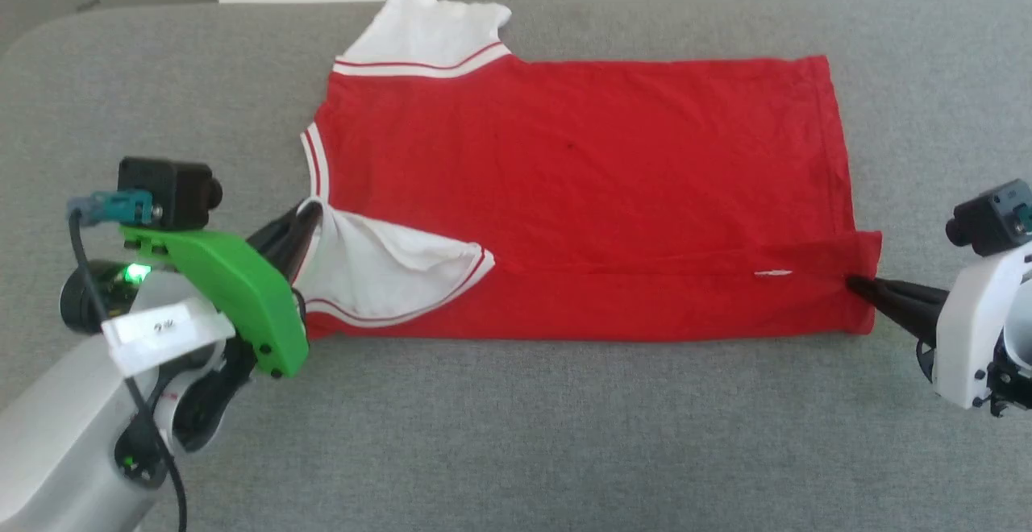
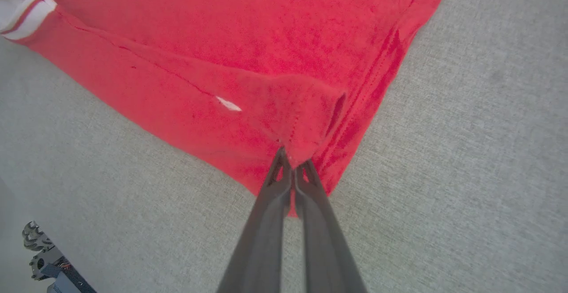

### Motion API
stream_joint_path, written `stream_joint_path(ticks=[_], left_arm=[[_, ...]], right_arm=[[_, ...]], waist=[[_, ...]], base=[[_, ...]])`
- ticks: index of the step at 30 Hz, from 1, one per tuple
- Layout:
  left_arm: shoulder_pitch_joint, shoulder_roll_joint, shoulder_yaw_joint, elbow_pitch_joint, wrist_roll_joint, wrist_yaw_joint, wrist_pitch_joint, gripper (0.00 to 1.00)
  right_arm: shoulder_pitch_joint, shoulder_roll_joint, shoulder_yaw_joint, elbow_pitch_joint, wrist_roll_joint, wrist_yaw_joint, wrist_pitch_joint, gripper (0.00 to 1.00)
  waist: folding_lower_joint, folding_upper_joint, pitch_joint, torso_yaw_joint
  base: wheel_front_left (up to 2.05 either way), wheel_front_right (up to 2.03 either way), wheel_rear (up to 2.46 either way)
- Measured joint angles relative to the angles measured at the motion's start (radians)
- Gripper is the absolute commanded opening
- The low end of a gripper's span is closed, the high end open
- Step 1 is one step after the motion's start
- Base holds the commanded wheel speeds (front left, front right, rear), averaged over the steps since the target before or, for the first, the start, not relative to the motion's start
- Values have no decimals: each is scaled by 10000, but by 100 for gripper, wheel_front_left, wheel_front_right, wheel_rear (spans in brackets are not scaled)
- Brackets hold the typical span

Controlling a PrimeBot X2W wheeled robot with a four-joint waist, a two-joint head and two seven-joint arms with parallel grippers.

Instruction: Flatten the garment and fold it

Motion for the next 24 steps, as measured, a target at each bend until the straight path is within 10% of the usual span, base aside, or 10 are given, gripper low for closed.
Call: stream_joint_path(ticks=[14,15,16,17,24], left_arm=[[-1719,-924,-738,2708,826,-663,324,0],[-1750,-980,-819,2897,863,-663,426,75],[-1776,-1032,-949,3072,930,-663,523,100],[-1800,-1104,-1028,3260,1028,-663,520,100],[-1929,-1578,-1047,3969,1095,-662,96,100]], right_arm=[[-383,732,-727,541,-1124,0,681,0],[-383,807,-800,633,-1170,2,725,0],[-386,911,-917,740,-1248,6,754,36],[-399,1011,-1022,851,-1361,6,777,100],[-408,1567,-1521,1041,-1929,4,1177,100]], waist=[[1,0,1163,-165],[1,0,1205,-167],[1,0,1247,-168],[1,0,1280,-166],[2,0,1013,-110]], base=[[0,0,0],[0,0,0],[0,0,0],[0,0,0],[0,0,0]])
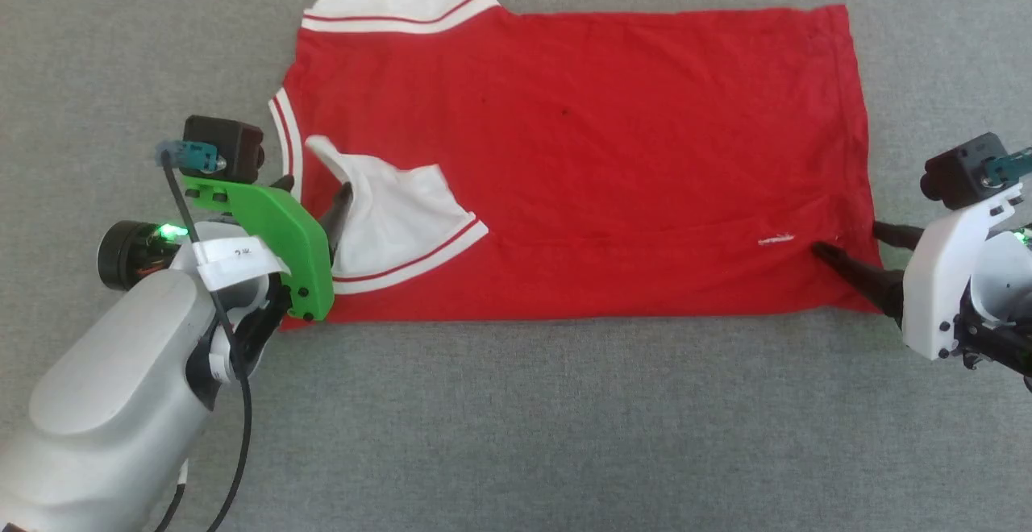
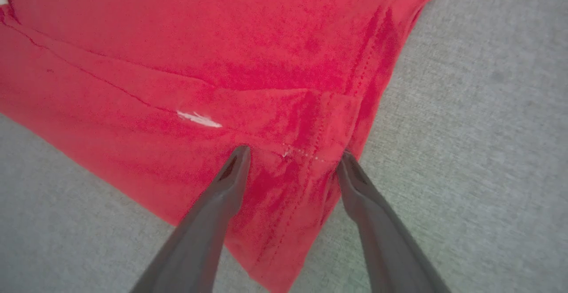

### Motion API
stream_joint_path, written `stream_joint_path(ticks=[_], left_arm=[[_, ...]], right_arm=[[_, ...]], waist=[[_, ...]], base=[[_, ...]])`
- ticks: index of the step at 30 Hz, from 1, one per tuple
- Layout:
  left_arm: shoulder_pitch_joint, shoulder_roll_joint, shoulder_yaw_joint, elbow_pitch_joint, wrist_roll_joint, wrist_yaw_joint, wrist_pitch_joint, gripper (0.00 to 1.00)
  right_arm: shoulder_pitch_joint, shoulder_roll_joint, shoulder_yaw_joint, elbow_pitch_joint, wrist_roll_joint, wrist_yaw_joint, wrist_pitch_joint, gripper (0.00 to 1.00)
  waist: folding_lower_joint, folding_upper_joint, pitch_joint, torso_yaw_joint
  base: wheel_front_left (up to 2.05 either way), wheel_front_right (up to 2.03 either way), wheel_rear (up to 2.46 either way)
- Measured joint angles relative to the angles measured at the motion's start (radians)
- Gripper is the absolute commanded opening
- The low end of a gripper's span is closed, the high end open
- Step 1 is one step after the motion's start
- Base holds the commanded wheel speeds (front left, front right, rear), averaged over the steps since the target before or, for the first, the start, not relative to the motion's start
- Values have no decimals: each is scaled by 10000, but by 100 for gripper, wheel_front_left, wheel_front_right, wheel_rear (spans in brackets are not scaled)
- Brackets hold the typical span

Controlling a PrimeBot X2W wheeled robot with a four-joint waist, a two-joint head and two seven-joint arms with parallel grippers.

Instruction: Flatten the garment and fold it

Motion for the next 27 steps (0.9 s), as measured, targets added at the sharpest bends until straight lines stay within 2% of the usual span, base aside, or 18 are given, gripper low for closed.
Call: stream_joint_path(ticks=[5,12,16,20,27], left_arm=[[156,-117,169,125,-201,151,-228,100],[1259,-94,290,-612,-405,972,-247,100],[1832,134,274,-1346,-564,1580,-69,100],[2220,439,132,-1964,-594,2071,320,100],[2313,917,-199,-2094,-489,2382,915,100]], right_arm=[[373,224,-631,2,-426,-2,727,100],[1546,1302,-2433,-86,-2086,-4,2034,100],[2415,2322,-4015,-585,-3198,-4,2863,100],[3214,3480,-5490,-1634,-4397,-4,3578,100],[4161,5087,-6822,-3659,-5785,-4,4644,100]], waist=[[0,0,-479,48],[-1,0,-1275,112],[-1,0,-1583,163],[-2,0,-1594,239],[-2,0,-1227,180]], base=[[0,0,0],[0,0,0],[0,0,0],[0,0,0],[0,0,0]])
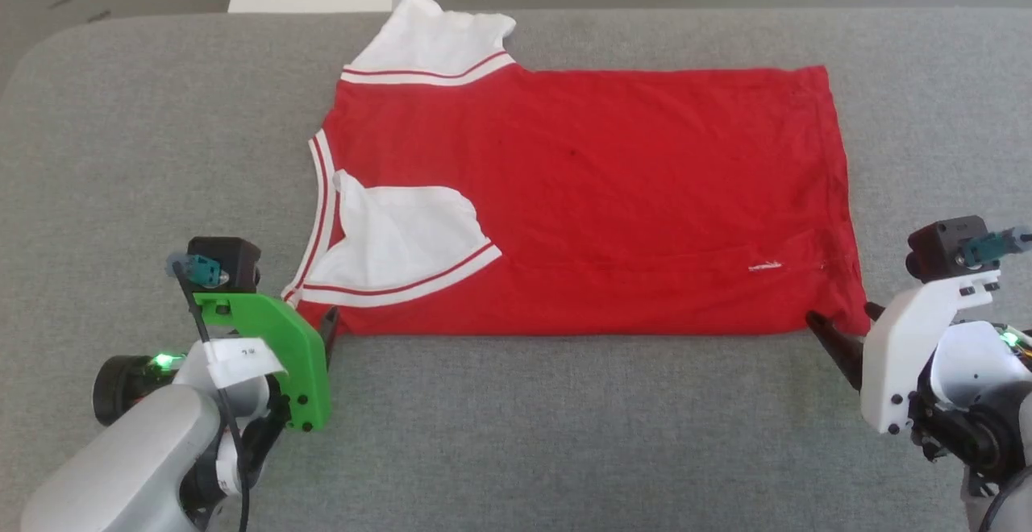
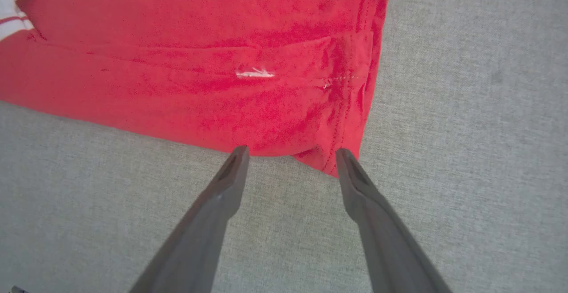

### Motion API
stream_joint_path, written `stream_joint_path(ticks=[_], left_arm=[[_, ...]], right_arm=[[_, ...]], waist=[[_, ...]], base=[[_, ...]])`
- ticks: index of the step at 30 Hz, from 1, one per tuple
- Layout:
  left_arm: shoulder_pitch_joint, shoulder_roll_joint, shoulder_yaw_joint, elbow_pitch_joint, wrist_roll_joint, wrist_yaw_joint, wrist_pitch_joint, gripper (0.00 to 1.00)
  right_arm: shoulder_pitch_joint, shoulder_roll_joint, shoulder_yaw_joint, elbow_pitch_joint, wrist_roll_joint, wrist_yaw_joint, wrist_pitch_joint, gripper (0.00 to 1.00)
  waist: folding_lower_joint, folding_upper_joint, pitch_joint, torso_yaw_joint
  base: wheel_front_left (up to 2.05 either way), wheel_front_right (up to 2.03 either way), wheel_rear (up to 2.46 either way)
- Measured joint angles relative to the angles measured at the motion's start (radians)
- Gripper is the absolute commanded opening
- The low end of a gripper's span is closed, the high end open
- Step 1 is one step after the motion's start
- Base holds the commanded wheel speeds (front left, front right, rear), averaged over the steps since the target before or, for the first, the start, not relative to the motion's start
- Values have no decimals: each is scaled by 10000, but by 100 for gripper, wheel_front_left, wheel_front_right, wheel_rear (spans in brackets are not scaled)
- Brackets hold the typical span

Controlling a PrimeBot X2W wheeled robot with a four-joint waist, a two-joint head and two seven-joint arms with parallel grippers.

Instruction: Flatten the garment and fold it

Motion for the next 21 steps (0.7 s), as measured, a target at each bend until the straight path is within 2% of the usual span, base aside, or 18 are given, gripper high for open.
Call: stream_joint_path(ticks=[6,16,17,18,19,21], left_arm=[[-8,38,23,290,38,12,21,100],[-135,-2,102,771,79,73,251,100],[-172,8,127,769,-65,17,349,80],[-198,23,142,763,-159,-25,430,23],[-213,46,159,759,-226,-86,474,0],[-232,38,184,757,-278,-182,508,0]], right_arm=[[384,617,-550,-1001,-506,0,372,100],[719,926,-991,-1893,-648,0,474,100],[721,922,-1018,-1941,-654,0,474,100],[721,918,-1035,-1981,-656,0,470,100],[721,915,-1057,-2008,-660,0,470,100],[721,884,-1051,-2015,-719,0,468,100]], waist=[[0,0,371,-135],[0,0,1005,-359],[0,0,1060,-383],[0,0,1099,-402],[0,0,1137,-423],[0,0,1160,-454]], base=[[0,0,0],[0,0,0],[0,0,0],[0,0,0],[0,0,0],[0,0,0]])
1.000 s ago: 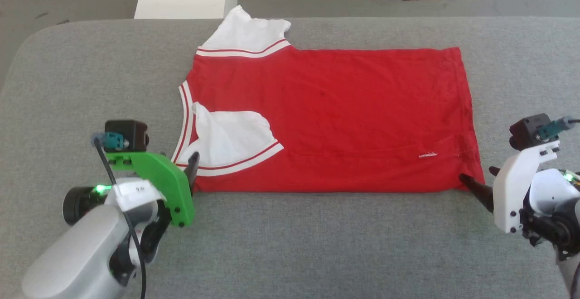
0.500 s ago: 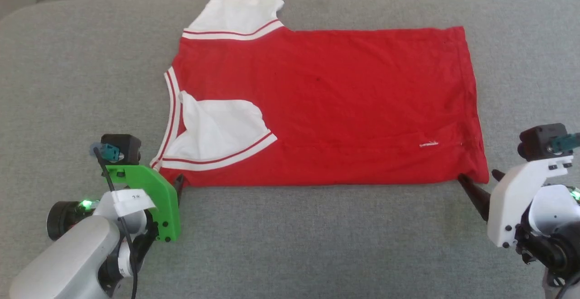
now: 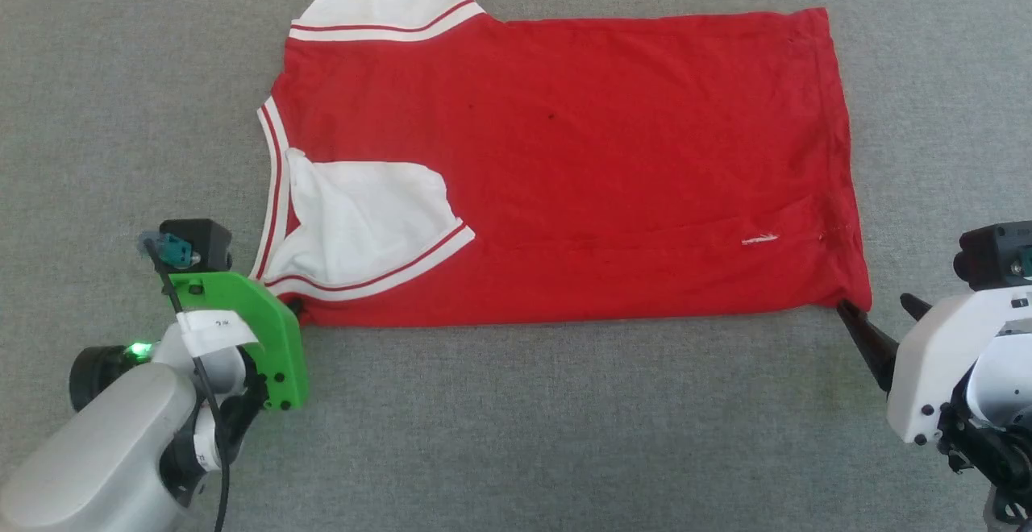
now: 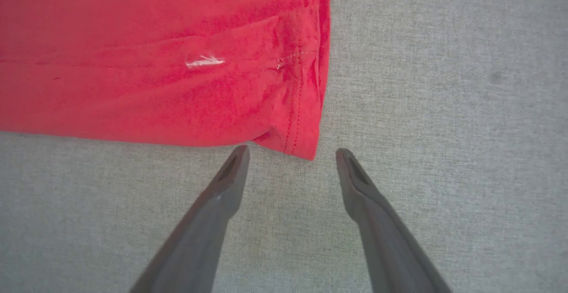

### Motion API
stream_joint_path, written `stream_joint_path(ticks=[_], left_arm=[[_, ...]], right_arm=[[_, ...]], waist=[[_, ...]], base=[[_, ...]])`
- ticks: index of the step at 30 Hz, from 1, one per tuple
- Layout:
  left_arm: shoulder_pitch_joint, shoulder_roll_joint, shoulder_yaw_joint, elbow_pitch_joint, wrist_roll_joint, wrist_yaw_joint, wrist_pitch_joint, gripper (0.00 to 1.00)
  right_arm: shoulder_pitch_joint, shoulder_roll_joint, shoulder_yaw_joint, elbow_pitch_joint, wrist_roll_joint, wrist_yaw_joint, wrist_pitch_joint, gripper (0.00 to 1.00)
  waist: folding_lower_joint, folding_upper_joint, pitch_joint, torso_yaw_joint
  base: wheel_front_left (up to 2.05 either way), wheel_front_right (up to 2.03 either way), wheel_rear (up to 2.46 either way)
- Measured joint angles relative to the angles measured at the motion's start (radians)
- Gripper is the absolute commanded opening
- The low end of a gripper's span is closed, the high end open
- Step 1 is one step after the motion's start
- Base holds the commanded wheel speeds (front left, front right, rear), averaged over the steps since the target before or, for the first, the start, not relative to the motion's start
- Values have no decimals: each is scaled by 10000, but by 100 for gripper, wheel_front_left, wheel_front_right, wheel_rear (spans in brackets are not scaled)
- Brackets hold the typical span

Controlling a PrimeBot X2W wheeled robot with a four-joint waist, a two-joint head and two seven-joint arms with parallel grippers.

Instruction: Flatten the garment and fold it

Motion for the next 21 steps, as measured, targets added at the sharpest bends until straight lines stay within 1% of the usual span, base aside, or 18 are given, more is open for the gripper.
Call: stream_joint_path(ticks=[2,3,5,12,18,21], left_arm=[[-14,-136,19,8,-25,-44,-92,0],[-2,-268,25,-8,-21,-36,-322,0],[26,-313,33,-50,-6,-33,-479,0],[85,-345,-84,-756,178,17,-631,0],[44,-316,-199,-1354,309,107,-616,0],[-19,-330,-238,-1461,470,132,-616,0]], right_arm=[[-1,-81,52,38,-58,0,-2,100],[-5,-221,192,249,-127,0,0,100],[-50,-201,165,493,-192,0,-23,100],[-722,98,-54,1555,-522,0,-98,100],[-1116,199,-418,2389,-1377,0,-81,100],[-1192,198,-384,2522,-1708,0,-84,100]], waist=[[0,0,-48,-2],[0,0,-186,56],[0,0,-277,124],[1,-1,-441,525],[1,0,-257,751],[1,0,-106,815]], base=[[0,0,0],[0,0,0],[0,0,0],[0,0,0],[0,0,0],[0,0,0]])
